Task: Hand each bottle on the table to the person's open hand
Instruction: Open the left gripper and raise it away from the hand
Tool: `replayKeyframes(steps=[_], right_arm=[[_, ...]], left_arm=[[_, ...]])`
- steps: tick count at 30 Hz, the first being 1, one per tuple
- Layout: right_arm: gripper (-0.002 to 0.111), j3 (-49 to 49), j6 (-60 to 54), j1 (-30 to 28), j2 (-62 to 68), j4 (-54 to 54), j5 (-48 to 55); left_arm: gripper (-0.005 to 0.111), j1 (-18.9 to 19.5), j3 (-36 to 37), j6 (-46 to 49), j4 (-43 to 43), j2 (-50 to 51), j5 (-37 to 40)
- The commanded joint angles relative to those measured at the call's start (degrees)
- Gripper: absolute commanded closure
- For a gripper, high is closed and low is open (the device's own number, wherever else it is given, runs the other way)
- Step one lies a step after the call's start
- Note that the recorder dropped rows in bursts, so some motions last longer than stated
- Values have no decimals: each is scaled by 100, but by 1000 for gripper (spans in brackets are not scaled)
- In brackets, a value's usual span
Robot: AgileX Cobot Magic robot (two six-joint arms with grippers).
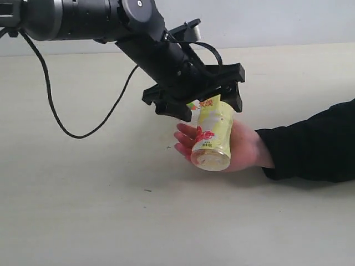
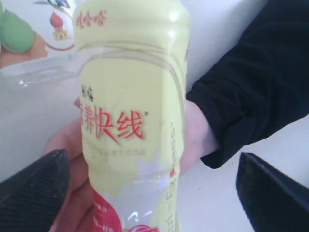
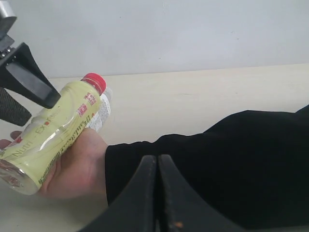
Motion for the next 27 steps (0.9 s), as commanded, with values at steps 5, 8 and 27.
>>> replayKeyframes(steps=[5,8,27], right_arm=[[108,28,-31,22,-25,-18,-44],[108,28,-31,22,-25,-18,-44],[108,28,-31,22,-25,-18,-44]], left_arm=[[18,289,-31,780,242,-495,-183],[18,448,-31,1219,256,-604,-239],[18,1062,-31,3431,392,-843,-1515]])
